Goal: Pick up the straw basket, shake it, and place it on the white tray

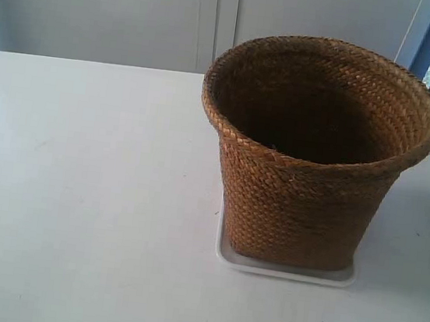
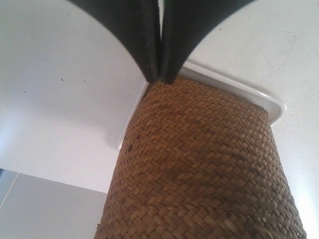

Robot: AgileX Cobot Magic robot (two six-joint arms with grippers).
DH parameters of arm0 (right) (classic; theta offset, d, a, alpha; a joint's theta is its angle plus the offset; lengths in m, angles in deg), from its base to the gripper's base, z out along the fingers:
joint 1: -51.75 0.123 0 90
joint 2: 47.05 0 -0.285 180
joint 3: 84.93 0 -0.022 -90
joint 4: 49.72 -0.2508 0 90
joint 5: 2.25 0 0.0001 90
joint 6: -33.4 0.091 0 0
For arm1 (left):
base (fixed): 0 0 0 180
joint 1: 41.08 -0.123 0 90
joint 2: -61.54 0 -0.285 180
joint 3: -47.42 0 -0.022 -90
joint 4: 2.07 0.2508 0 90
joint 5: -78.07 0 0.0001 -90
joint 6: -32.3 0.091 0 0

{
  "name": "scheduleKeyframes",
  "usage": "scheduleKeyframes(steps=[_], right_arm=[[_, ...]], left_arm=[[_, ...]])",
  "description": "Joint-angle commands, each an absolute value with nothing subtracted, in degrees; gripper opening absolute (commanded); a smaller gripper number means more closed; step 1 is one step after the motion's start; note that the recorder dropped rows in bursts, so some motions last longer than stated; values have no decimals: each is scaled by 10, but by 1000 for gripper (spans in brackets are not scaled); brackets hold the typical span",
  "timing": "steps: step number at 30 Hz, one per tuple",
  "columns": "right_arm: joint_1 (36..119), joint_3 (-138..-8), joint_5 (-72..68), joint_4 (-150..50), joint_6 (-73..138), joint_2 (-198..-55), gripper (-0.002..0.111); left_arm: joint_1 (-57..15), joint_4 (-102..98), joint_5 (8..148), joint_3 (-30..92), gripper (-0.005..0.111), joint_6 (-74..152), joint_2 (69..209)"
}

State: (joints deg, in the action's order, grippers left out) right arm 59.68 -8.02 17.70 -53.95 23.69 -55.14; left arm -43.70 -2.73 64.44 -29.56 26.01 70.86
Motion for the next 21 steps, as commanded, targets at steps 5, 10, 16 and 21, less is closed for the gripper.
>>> scheduleKeyframes(steps=[5, 10, 16, 21], right_arm=[[597, -77, 178, -542, 238, -548, 0], [597, -77, 178, -542, 238, -548, 0], [597, -77, 178, -542, 238, -548, 0], [597, -77, 178, -542, 238, -548, 0]], left_arm=[[-438, -36, 644, -298, 0, 263, 705], [-426, -36, 646, -298, 0, 263, 697], [-426, -36, 646, -298, 0, 263, 697], [-426, -36, 646, -298, 0, 263, 697]])
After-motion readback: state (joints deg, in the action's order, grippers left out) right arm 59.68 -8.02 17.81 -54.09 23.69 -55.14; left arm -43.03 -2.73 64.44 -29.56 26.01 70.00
